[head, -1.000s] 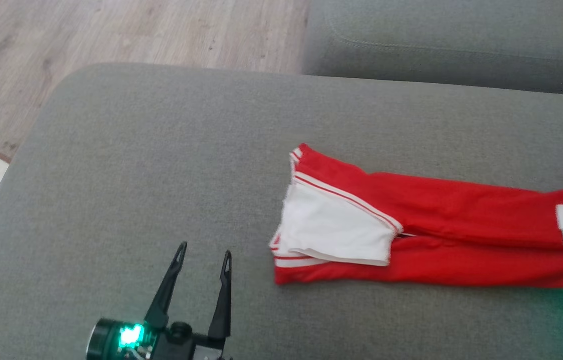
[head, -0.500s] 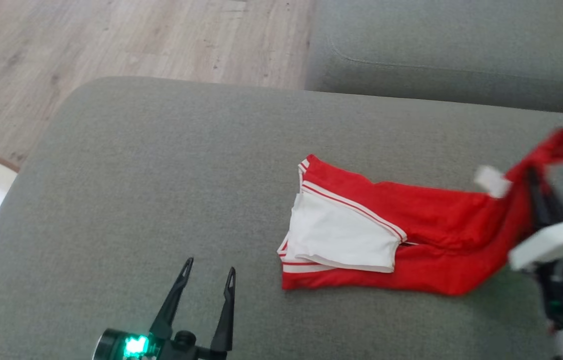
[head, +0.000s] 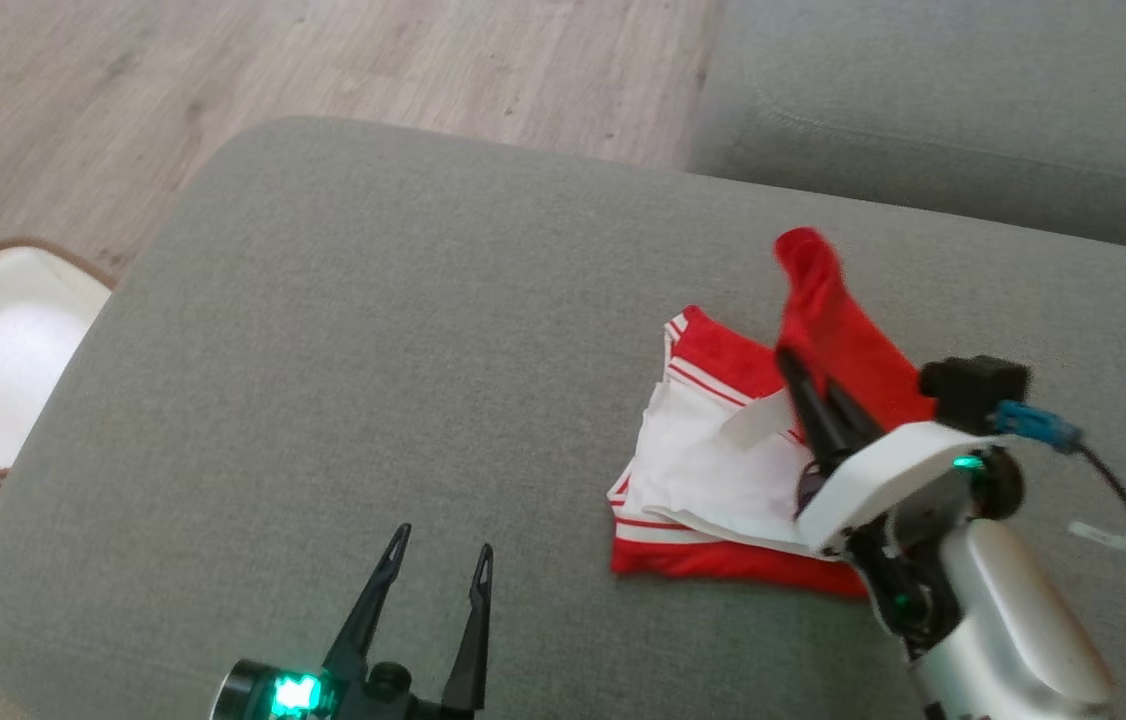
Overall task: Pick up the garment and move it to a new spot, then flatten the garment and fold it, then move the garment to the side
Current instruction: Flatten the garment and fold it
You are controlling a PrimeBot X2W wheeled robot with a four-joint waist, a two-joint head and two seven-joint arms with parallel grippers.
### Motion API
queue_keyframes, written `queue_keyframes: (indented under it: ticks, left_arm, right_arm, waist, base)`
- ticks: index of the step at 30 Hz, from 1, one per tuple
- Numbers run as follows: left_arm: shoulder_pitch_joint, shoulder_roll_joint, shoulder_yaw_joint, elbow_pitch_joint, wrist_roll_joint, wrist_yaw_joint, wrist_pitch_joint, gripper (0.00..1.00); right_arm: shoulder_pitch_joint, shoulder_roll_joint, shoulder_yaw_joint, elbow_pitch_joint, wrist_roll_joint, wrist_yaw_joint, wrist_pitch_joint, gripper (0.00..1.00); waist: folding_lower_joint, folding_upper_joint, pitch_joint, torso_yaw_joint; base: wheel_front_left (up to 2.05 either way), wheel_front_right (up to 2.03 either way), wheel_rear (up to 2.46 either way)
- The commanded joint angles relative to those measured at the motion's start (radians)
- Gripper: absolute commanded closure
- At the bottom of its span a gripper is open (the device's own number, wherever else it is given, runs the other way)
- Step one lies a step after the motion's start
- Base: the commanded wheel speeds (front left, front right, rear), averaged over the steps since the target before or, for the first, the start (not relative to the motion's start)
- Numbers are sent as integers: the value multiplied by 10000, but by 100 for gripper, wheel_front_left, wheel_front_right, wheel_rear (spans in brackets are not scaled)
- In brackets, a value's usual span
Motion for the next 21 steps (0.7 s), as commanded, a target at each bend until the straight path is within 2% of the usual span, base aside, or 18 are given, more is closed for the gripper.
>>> queue_keyframes:
  ticks: [1,5,6,7,8,16,21]
  left_arm:
    - [-440,-143,263,-271,29,-20,-93,0]
    - [-523,-267,300,-219,20,-36,-93,0]
    - [-538,-294,316,-212,21,-30,-93,0]
    - [-547,-321,336,-209,19,-21,-93,0]
    - [-552,-340,352,-206,21,-19,-93,0]
    - [-396,-444,715,-156,-112,60,-93,0]
    - [-190,-468,1116,-227,-283,60,-93,0]
  right_arm:
    - [-519,98,326,-193,108,37,-19,100]
    - [-788,175,943,399,341,37,-135,98]
    - [-834,185,1055,520,426,37,-203,70]
    - [-875,193,1165,621,509,37,-288,29]
    - [-915,198,1279,683,608,37,-394,0]
    - [-985,198,1553,845,1019,37,-1147,0]
    - [-466,-365,1257,516,744,37,-1641,0]
  waist:
    - [0,0,94,116]
    - [0,0,206,293]
    - [0,0,224,324]
    - [0,0,232,343]
    - [0,0,236,353]
    - [0,0,-31,-78]
    - [0,0,-355,-647]
  base:
    - [0,0,0]
    - [0,0,0]
    - [0,0,0]
    - [0,0,0]
    - [0,0,0]
    - [0,0,0]
    - [0,0,0]
